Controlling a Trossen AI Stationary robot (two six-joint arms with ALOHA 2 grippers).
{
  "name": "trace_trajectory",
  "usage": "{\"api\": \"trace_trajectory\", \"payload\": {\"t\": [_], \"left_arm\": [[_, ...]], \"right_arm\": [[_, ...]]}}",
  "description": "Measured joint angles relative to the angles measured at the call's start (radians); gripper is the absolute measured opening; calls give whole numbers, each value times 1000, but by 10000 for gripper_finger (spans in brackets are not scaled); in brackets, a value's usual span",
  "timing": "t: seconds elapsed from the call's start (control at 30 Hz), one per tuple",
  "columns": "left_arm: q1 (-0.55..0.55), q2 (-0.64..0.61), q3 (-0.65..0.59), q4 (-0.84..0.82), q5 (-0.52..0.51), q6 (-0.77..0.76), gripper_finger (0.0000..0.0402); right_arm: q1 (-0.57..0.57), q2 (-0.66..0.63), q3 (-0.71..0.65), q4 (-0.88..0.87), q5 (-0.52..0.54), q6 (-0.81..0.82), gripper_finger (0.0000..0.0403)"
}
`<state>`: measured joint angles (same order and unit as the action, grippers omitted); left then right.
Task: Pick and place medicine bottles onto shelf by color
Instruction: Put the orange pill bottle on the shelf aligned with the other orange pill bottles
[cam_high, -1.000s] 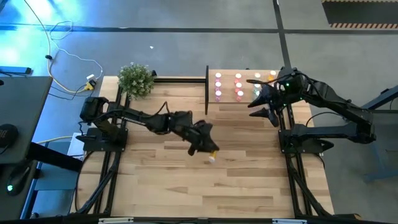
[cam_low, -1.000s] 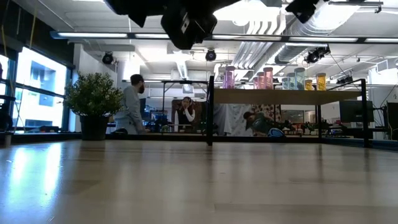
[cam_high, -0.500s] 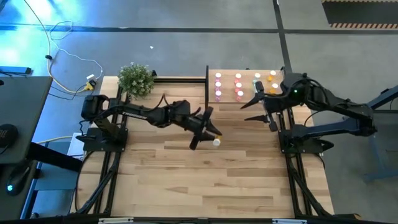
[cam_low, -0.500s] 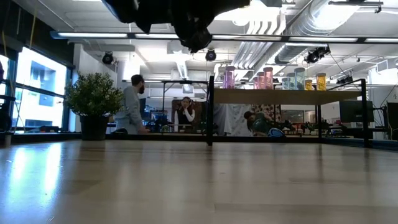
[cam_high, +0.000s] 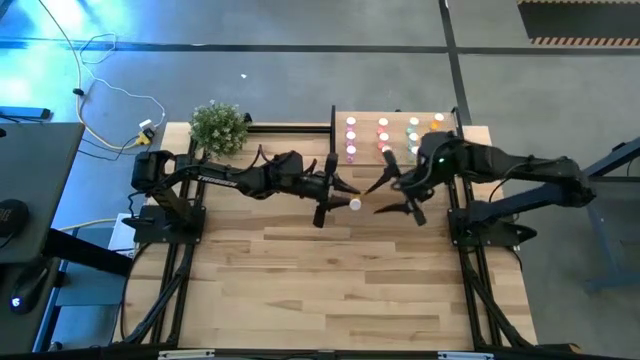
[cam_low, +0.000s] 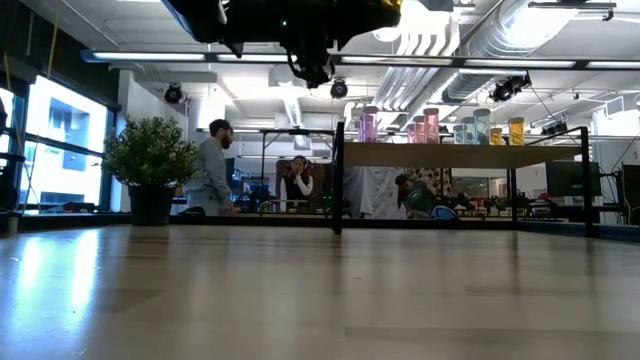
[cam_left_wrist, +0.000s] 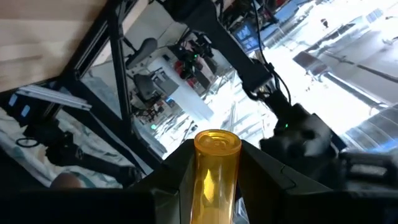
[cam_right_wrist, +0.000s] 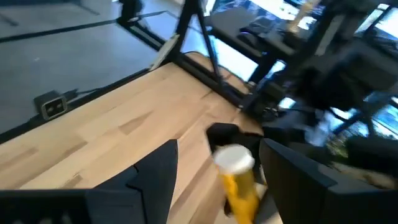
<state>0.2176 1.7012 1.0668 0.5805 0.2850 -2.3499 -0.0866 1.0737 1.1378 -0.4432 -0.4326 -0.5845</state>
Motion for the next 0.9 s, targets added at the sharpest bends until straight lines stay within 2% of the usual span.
{"api": "trace_trajectory", "payload": {"t": [0.2,0.37,0.67,0.77,0.9], "left_arm": [[5,0,0,10,-16,6,93],[5,0,0,11,-12,10,93],[5,0,0,25,-1,12,93],[5,0,0,25,8,13,93],[5,0,0,25,18,15,93]], "right_arm": [[55,72,0,54,-4,-49,220],[76,114,0,88,118,-67,220],[76,145,0,87,189,-71,216],[76,145,0,89,195,-71,192],[76,145,0,86,199,-72,139]]}}
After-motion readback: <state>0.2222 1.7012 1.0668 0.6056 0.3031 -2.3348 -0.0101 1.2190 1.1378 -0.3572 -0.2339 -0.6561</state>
